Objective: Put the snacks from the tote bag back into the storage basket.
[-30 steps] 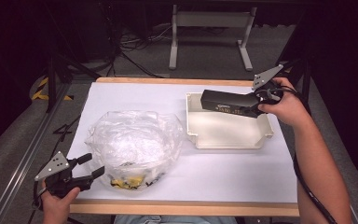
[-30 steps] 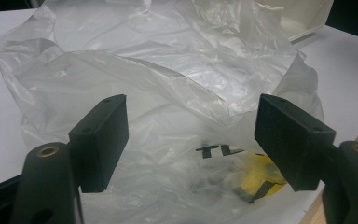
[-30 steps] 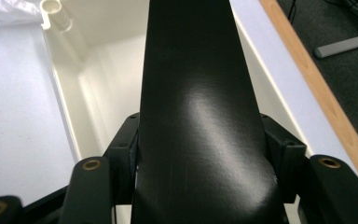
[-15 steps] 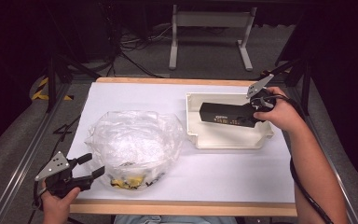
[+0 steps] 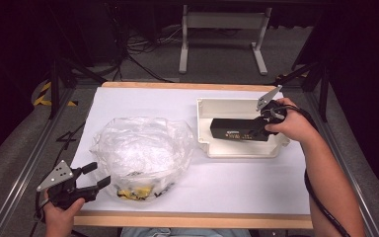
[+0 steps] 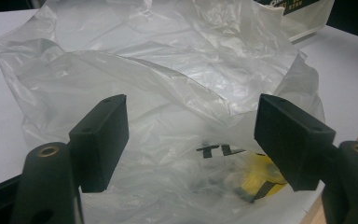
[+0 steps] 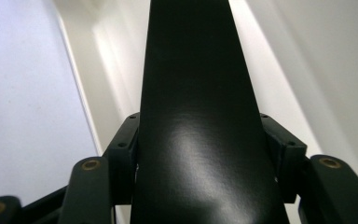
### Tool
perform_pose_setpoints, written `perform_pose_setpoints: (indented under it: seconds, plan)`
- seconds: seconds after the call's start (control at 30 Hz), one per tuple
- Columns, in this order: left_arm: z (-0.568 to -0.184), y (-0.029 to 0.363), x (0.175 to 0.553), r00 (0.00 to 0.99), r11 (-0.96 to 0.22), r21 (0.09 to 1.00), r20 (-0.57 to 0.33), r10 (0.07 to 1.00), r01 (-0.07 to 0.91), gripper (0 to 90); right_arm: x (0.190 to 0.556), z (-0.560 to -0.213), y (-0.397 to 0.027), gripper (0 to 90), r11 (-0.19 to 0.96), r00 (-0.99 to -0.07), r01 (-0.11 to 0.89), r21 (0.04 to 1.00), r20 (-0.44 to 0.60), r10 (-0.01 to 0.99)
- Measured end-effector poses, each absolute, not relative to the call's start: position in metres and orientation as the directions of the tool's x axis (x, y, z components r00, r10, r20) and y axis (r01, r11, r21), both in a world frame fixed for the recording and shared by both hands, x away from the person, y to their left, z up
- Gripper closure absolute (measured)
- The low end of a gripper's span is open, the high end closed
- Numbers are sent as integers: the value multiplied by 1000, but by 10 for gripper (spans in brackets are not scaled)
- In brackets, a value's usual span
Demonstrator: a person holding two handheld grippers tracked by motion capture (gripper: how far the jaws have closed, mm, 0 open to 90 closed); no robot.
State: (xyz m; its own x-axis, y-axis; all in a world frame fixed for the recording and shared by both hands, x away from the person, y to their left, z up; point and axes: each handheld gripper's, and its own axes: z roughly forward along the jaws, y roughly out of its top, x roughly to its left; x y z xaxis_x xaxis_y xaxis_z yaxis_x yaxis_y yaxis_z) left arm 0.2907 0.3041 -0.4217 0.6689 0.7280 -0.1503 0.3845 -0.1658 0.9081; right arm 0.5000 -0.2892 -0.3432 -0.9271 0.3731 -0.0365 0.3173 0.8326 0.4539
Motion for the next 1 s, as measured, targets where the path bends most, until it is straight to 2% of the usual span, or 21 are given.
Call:
perform_pose_setpoints:
  seconds: [0.57, 0.63, 1.0]
  plan:
    - [-422, 307, 284, 651, -168, 905, -143, 745, 391, 271, 508, -348, -293, 428, 857, -944, 289, 427, -24, 330]
    - [-422, 308, 280, 646, -166, 906, -140, 750, 390, 271, 511, -351, -296, 427, 872, -954, 252, 420, -41, 296]
    - [-425, 313, 268, 603, -160, 899, -132, 787, 407, 271, 520, -353, -298, 426, 891, -968, 207, 405, -47, 246]
